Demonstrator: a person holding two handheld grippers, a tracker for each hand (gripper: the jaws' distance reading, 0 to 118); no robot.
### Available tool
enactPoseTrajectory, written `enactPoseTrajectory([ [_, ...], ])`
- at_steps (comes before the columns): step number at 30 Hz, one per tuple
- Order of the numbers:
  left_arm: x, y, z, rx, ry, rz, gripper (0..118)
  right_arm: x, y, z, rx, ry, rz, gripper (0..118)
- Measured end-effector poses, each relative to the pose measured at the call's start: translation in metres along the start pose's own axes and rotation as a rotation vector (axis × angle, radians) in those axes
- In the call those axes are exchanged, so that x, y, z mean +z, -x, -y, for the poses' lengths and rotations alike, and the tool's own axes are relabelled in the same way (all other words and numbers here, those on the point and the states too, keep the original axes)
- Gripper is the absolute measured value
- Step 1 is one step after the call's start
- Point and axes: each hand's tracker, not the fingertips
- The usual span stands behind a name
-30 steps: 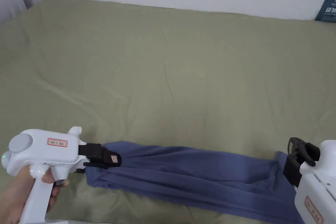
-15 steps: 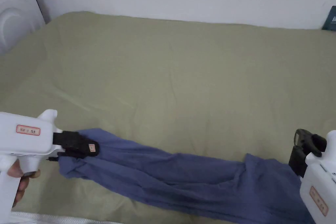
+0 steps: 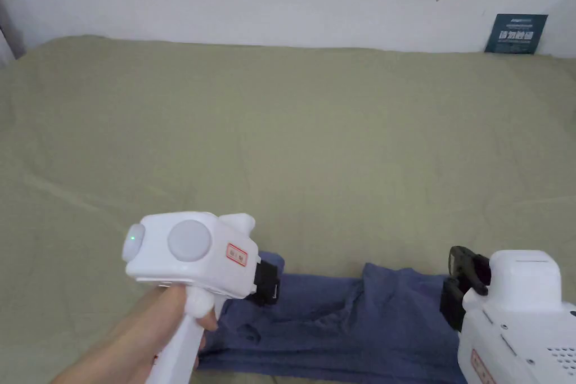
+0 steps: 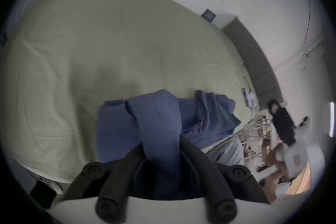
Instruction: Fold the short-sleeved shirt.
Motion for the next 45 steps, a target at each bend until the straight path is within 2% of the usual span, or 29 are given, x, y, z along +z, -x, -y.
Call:
enactPoseTrajectory([
  [1,-0.013,-0.007,0.0,-0.015,0.0,-0.013,9,0.0,-0.002,0.003,0.001,0.005,0.003,0],
  [2,-0.028,-0.016,0.0,-0.034,0.016,-0.016,23,-0.001,-0.004,0.006,0.002,0.018,0.008,0],
  [4,-0.047,-0.022,0.0,-0.058,0.04,0.019,100,-0.002,-0.008,0.012,-0.005,0.04,0.016,0],
  [5,-0.052,-0.023,0.003,-0.044,0.028,0.052,118,-0.003,-0.011,0.015,-0.01,0.05,0.018,0],
  [7,-0.047,-0.027,0.011,-0.058,-0.032,0.09,106,-0.003,-0.013,0.019,-0.011,0.064,0.023,0],
  [9,-0.033,-0.017,0.012,-0.003,-0.077,0.154,96,-0.003,-0.015,0.021,-0.018,0.076,0.027,0],
  [10,-0.025,-0.013,0.012,0.039,-0.087,0.173,86,-0.003,-0.016,0.021,-0.026,0.083,0.024,0],
  [11,-0.016,-0.005,0.014,0.074,-0.118,0.22,53,-0.003,-0.016,0.021,-0.033,0.086,0.024,0],
  [12,-0.006,0.006,0.015,0.096,-0.134,0.263,14,-0.004,-0.016,0.022,-0.036,0.087,0.024,0],
  [13,0.002,0.014,0.017,0.12,-0.153,0.287,0,-0.004,-0.015,0.022,-0.04,0.087,0.024,0],
  [16,0.015,0.042,0.019,0.187,-0.205,0.271,0,-0.005,-0.014,0.021,-0.055,0.09,0.012,0],
  [21,-0.003,0.064,0.02,0.234,-0.149,0.272,0,-0.006,-0.011,0.021,-0.057,0.093,-0.005,0],
  [23,-0.022,0.057,0.02,0.231,-0.121,0.281,0,-0.007,-0.01,0.021,-0.053,0.096,-0.006,0],
  [28,-0.077,0.015,0.017,0.252,-0.002,0.442,0,-0.01,-0.014,0.022,-0.042,0.108,0.0,0],
  [31,-0.105,-0.006,0.019,0.161,0.018,0.325,0,-0.012,-0.016,0.024,-0.041,0.124,0.008,0],
  [32,-0.104,-0.005,0.019,0.156,-0.012,0.344,0,-0.013,-0.017,0.025,-0.041,0.131,0.008,0],
  [36,-0.081,0.002,0.017,0.149,0.001,0.348,0,-0.014,-0.017,0.027,-0.037,0.145,0.01,0],
  [38,-0.053,0.013,0.019,0.115,-0.046,0.34,0,-0.015,-0.016,0.027,-0.033,0.147,0.01,0],
  [40,-0.024,0.032,0.018,0.13,-0.089,0.392,0,-0.016,-0.014,0.025,-0.038,0.143,0.006,0],
  [45,0.032,0.097,0.024,0.173,-0.176,0.304,0,-0.021,-0.003,0.02,-0.026,0.103,-0.004,0],
])
